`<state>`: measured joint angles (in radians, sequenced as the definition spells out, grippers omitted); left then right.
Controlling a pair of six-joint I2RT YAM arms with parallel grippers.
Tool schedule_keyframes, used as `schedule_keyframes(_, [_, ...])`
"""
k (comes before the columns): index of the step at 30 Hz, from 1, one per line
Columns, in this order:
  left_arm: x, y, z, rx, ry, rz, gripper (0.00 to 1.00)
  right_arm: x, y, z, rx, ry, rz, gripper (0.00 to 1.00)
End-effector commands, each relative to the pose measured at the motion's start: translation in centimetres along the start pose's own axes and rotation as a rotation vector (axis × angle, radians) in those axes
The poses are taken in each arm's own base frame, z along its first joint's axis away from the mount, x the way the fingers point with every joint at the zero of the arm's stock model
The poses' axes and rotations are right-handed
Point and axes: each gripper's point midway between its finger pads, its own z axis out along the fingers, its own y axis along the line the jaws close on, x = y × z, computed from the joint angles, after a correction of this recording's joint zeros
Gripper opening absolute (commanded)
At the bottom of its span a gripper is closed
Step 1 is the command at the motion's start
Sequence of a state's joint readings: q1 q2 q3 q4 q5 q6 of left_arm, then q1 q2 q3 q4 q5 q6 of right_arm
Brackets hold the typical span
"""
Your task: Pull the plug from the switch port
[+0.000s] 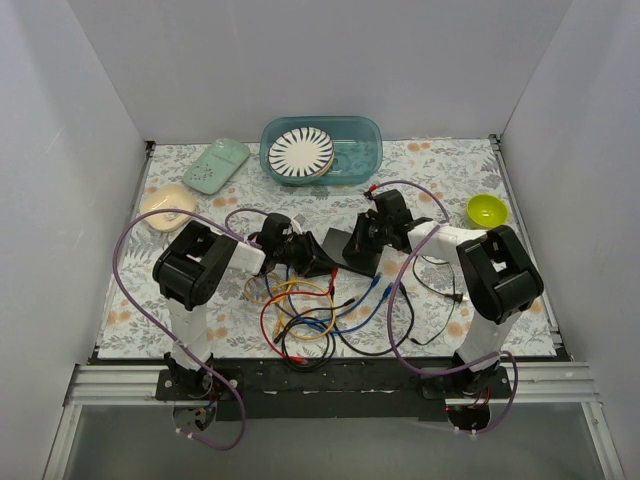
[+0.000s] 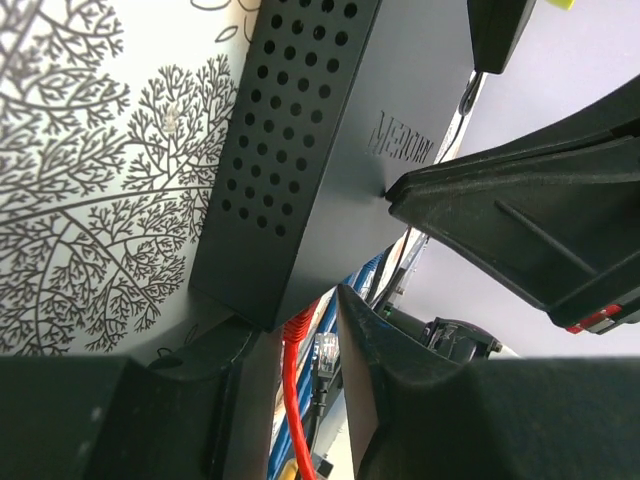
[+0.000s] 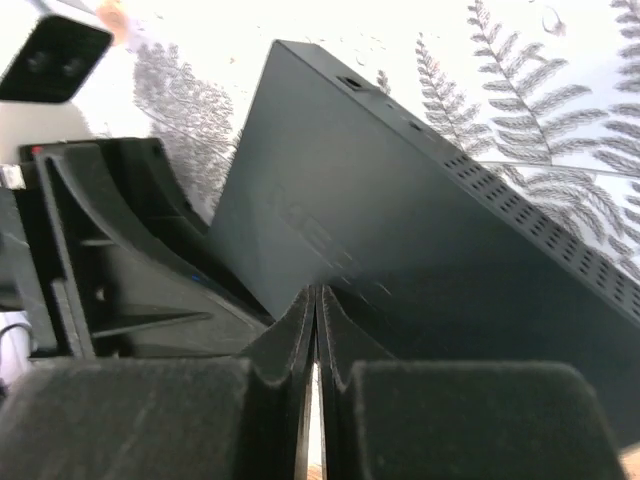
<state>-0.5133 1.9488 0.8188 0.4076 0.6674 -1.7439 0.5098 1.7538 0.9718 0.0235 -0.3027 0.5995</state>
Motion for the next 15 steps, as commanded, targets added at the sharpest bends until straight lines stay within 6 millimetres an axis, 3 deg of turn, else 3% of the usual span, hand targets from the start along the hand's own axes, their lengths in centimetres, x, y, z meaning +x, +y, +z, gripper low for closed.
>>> schedule_keyframes(1, [0.3,1.9,0.1,-0.061,-0.014,-0.030,0.29,0.4,-1.3,1.0,0.037,0.027,0.029,0.07])
schedule_keyframes(7, [-0.4,2.4,0.0,-0.093,-0.065,-0.067,0.31,1.7,-2.8,1.9,0.053,0.064,0.083,0.07])
schedule_keyframes(15, [-1.4,4.1,-0.1,-0.179,-0.130,-0.078,0.27,2.4,-3.4,2.0,0.068,0.080,0.090,0.06])
